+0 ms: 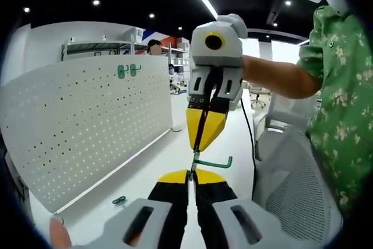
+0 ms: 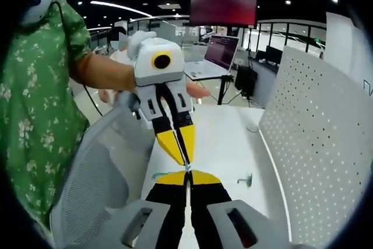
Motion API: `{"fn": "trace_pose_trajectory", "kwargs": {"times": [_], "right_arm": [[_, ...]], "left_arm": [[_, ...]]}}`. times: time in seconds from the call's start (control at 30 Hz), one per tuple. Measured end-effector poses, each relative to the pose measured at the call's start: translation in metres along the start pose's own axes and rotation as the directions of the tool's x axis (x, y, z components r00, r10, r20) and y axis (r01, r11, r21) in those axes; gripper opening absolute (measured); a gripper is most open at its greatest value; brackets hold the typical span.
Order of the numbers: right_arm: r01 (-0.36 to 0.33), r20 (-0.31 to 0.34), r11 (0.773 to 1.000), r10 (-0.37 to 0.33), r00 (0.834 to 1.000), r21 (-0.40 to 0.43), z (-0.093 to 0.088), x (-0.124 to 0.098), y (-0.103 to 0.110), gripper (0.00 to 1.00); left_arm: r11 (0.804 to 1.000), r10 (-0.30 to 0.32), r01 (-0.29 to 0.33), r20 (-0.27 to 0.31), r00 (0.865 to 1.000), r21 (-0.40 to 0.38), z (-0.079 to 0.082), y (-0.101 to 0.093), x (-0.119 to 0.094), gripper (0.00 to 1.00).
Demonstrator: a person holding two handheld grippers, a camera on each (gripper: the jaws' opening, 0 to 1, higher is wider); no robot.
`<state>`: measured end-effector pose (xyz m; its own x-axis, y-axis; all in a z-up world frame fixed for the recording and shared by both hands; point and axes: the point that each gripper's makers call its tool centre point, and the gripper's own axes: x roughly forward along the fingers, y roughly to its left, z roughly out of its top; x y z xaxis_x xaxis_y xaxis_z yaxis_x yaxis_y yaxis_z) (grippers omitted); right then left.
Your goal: Insert the hook assembly into the mounting plate slot until the hook locks in place.
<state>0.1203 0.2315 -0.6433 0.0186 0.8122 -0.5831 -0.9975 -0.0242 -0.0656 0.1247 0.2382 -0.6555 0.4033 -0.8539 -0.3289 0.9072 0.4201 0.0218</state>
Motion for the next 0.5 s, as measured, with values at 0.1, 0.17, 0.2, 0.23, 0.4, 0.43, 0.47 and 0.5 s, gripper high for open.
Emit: {"fn": "trace_pose_trajectory", "kwargs": {"times": [0.1,0.17,0.2,0.23,0.4,0.43,0.47,0.5], "right_arm": [[0.005,-0.004,1.0,-0.005,1.0,-0.001,-0.0006,0.0002,-0.0012,0.0],[0.01,-0.005,1.0,-0.01,1.0,-0.002,-0.0009,0.0004,-0.0023,0.0],[0.011,-0.006,1.0,-0.012,1.0,-0.003,-0.0013,0.0006,-0.0029,0.0],[0.013,-0.006,1.0,-0.013,1.0,-0.003,-0.0014,0.0008,-0.0035,0.0],[0.026,-0.001,1.0,-0.026,1.0,-0.005,-0.0003,0.0002,-0.0063,0.01],[0.029,0.001,1.0,-0.029,1.0,-0.006,0.0003,0.0001,-0.0068,0.01],[0.029,0.001,1.0,-0.029,1.0,-0.005,0.0003,0.0001,-0.0069,0.01],[0.032,0.001,0.999,-0.032,0.999,-0.004,0.0003,0.0002,-0.0076,0.01]], "left_arm": [[1.0,0.002,-0.002,0.0,1.0,-0.005,-0.0005,-0.0008,0.0004,0.02],[1.0,0.009,-0.009,0.003,1.0,-0.012,-0.0008,0.0001,0.0007,0.02],[1.0,0.011,-0.011,0.004,1.0,-0.015,-0.001,0.0004,0.001,0.02],[1.0,0.013,-0.013,0.005,1.0,-0.019,-0.0012,0.0007,0.0012,0.02],[0.999,0.025,-0.024,0.016,1.0,-0.028,-0.0001,0.002,0.0013,0.01],[0.999,0.025,-0.025,0.017,1.0,-0.028,0.0,0.0022,0.0013,0.01],[0.999,0.027,-0.027,0.018,0.999,-0.029,0.0001,0.0024,0.0013,0.01],[0.999,0.03,-0.029,0.019,0.999,-0.03,0.0003,0.0027,0.0013,0.01]]}}
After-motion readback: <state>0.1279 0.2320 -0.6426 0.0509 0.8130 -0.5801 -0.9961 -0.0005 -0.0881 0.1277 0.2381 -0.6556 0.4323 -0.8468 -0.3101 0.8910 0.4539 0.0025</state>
